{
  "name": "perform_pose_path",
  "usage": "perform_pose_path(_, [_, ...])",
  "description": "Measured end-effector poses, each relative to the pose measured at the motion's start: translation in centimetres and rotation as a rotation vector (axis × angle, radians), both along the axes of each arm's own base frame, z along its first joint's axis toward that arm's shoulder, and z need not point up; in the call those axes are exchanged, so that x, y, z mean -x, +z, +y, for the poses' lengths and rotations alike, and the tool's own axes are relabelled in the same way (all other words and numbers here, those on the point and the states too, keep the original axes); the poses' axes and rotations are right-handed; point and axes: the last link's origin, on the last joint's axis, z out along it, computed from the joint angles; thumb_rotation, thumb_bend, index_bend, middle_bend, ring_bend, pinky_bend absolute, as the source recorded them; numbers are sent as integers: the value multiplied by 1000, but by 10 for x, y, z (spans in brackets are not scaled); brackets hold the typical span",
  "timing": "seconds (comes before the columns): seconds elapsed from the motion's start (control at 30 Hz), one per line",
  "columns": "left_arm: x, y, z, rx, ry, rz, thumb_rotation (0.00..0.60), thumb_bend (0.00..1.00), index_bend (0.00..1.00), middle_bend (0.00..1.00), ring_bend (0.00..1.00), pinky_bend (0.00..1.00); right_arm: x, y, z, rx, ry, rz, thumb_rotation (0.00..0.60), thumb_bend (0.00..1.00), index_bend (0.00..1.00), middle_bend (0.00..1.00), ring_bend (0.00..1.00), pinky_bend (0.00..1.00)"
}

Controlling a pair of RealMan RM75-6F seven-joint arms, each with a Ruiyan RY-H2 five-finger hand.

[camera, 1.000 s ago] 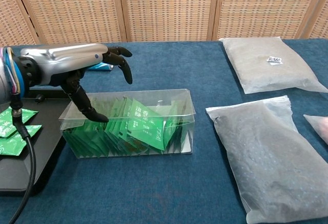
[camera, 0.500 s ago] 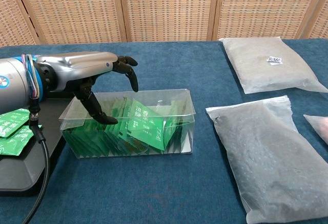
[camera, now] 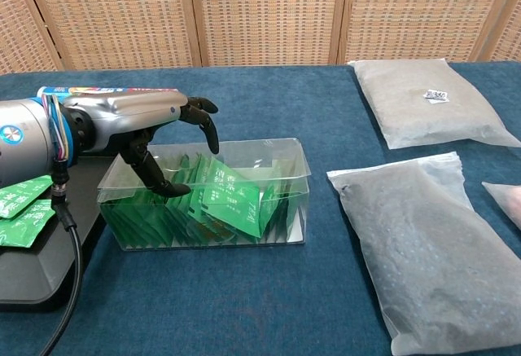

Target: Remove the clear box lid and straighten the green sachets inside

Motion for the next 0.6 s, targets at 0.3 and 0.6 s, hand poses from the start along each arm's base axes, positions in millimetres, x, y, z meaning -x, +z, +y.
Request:
perform_pose_path(0.3, [0, -1, -1, 18, 25, -17, 600, 418, 317, 0, 0, 0, 1, 1, 0, 0, 0, -7, 600, 0, 0, 0, 0, 0])
perform_pose_path(0.6, [-6, 12, 4, 54, 82, -71, 600, 441, 332, 0, 0, 0, 1, 1, 0, -4, -1, -9, 600, 0, 0, 0, 0, 0])
